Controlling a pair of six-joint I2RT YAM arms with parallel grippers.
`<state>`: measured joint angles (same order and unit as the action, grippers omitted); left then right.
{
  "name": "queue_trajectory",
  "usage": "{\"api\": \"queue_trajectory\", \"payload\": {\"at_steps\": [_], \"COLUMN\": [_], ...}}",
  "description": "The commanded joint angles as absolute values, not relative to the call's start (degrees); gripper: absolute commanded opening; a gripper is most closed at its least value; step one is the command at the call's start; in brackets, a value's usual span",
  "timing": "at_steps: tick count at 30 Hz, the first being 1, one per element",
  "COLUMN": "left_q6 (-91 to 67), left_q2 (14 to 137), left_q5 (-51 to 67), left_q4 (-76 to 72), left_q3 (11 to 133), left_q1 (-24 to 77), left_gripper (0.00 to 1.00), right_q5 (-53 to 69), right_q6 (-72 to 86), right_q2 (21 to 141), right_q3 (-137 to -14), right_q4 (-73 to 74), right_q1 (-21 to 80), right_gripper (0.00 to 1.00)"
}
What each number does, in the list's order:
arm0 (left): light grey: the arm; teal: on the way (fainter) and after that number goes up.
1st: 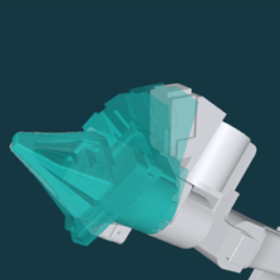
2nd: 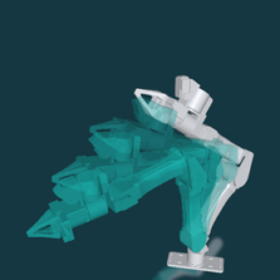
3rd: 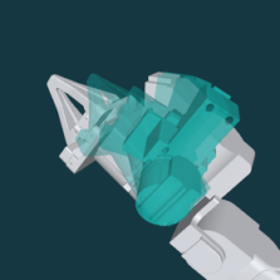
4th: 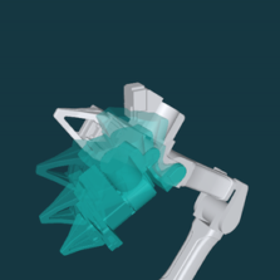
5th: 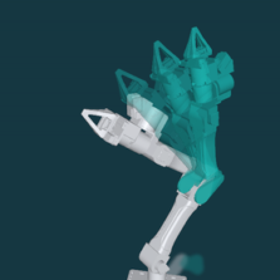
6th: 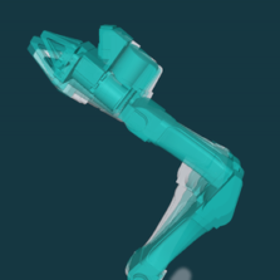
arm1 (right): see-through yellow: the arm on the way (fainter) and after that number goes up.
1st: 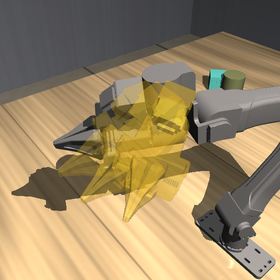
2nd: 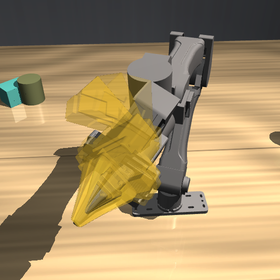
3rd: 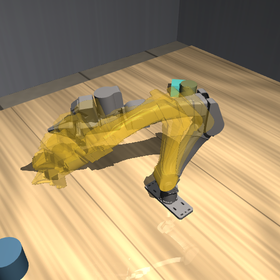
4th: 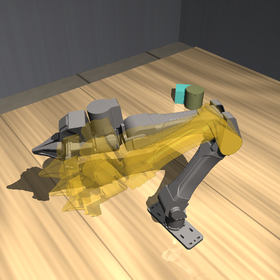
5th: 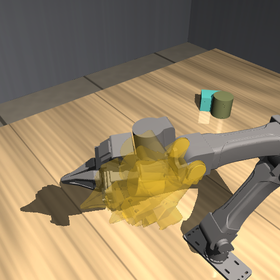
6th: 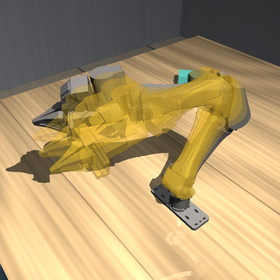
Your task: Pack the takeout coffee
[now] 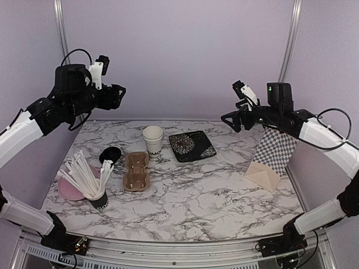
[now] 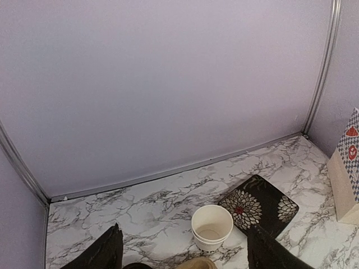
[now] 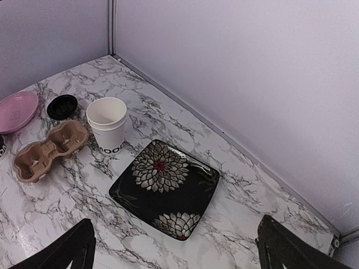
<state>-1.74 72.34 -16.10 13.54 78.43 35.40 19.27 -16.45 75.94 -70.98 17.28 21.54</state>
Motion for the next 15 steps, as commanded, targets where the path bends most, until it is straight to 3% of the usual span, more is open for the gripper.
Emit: {"api": "queue_trajectory", "payload": {"at_steps": [1,11,15], "left_q6": [-2.4,-4.9,-6.9], "left_q2": [75.8,95.4,104.9], "left_q5": [-13.2,-17.6,-22.9], "left_q4": [20.2,34.4,42.4], "left_q3": [83.0,100.9,112.1], "left_q1": [40.0,52.2,53.6], "left_gripper": [0.76,0.70,0.62], "right_q5": [18.0,31.6,33.5], "right_q6": [-16.2,-25.7,-28.6], "right_q2": [76.3,75.2,75.0], "right_q3": [-69.6,-57.2,-51.8], "right_q4": [16.0,15.5,14.5], "right_q1": [25.6,29.1,29.2], "right_gripper": [0.98,0.97,0.87]}}
